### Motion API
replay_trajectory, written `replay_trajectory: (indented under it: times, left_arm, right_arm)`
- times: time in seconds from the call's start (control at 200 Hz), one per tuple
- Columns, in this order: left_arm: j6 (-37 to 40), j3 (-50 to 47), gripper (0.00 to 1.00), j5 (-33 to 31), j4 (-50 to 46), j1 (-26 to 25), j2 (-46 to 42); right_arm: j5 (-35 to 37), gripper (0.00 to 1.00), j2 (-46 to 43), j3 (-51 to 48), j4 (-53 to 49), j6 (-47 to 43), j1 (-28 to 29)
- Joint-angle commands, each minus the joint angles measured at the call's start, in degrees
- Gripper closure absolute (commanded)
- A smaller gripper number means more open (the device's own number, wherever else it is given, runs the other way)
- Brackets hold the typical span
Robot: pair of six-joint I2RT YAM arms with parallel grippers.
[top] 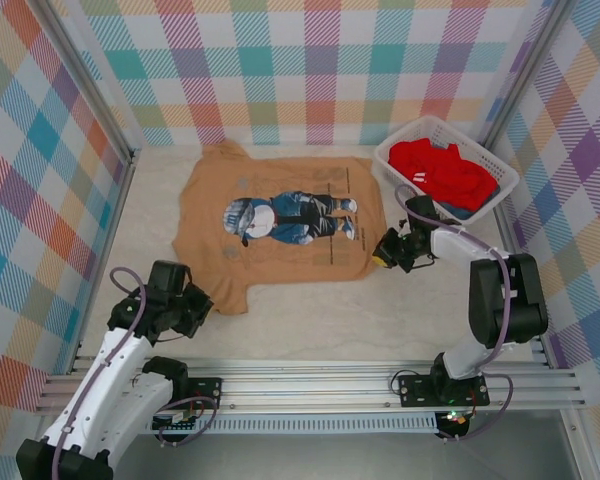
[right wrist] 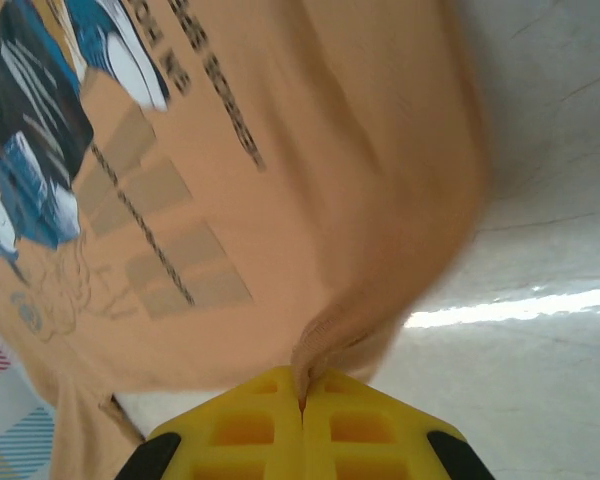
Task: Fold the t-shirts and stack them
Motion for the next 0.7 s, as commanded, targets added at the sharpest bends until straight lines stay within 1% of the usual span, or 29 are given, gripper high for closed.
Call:
replay_trajectory:
  times: [0.0, 0.075, 0.19, 0.255, 0.335, 0.365, 0.41, 0.485, 0.54, 0.595, 0.62, 0.645, 0.665, 0.695]
  left_arm:
    - [-6.28, 0.13, 1.00, -4.29, -2.81, -2.20, 0.44]
    - [-6.69, -0.20, 1.00, -4.35, -1.73, -2.67, 0.71]
    - [-7.03, 1.46, 1.00, -5.38, -3.16, -2.85, 1.56]
    - [-7.99, 2.08, 1.00, -5.27, -3.52, -3.87, 2.45]
    - [-11.10, 1.32, 1.00, -4.02, -2.42, -7.28, 5.21]
    - [-12.20, 0.93, 1.00, -3.88, -1.57, -9.54, 6.50]
    - [-13.03, 0.74, 1.00, -4.66, 0.65, -13.11, 8.87]
    - [-13.40, 2.45, 1.00, -6.63, 1.65, -18.33, 13.36]
    - [-12.42, 3.95, 1.00, -6.97, 2.01, -19.98, 16.27]
    - [-11.87, 5.60, 1.00, -7.82, 0.60, -20.52, 17.99]
    - [-11.73, 6.19, 0.96, -8.21, 0.03, -20.53, 18.24]
    - [-11.62, 6.71, 0.90, -8.64, -0.61, -20.60, 18.06]
    - [-11.70, 7.09, 0.83, -9.04, -1.22, -20.54, 17.71]
    - [-12.04, 7.72, 0.69, -9.55, -2.11, -20.53, 16.99]
  right_arm:
    - [2.09, 1.00, 0.72, 1.68, -2.07, -3.10, 1.05]
    - [2.73, 1.00, 0.60, 1.75, -2.77, -2.92, 1.51]
    - [5.21, 1.00, -0.10, 2.02, -5.60, -2.88, 2.38]
    - [6.64, 1.00, -0.81, 1.52, -6.78, -3.05, 2.59]
    - [8.30, 1.00, -1.25, 0.66, -8.12, -4.00, 2.57]
    - [9.37, 1.00, -1.57, 0.32, -8.88, -4.61, 2.54]
    - [11.51, 1.00, -2.43, -0.54, -9.72, -5.28, 2.51]
    - [14.27, 1.00, -4.52, -2.35, -10.41, -5.71, 2.04]
    - [15.05, 1.00, -5.78, -3.44, -10.27, -5.74, 1.55]
    - [14.42, 1.00, -5.89, -3.99, -9.74, -5.95, 1.21]
    - [14.21, 1.00, -5.64, -3.85, -9.86, -6.05, 1.17]
    - [14.11, 1.00, -5.17, -3.52, -10.30, -6.04, 1.18]
    - [14.19, 0.98, -4.82, -3.23, -10.77, -6.10, 1.18]
    - [14.56, 0.95, -4.48, -2.78, -11.40, -6.08, 1.18]
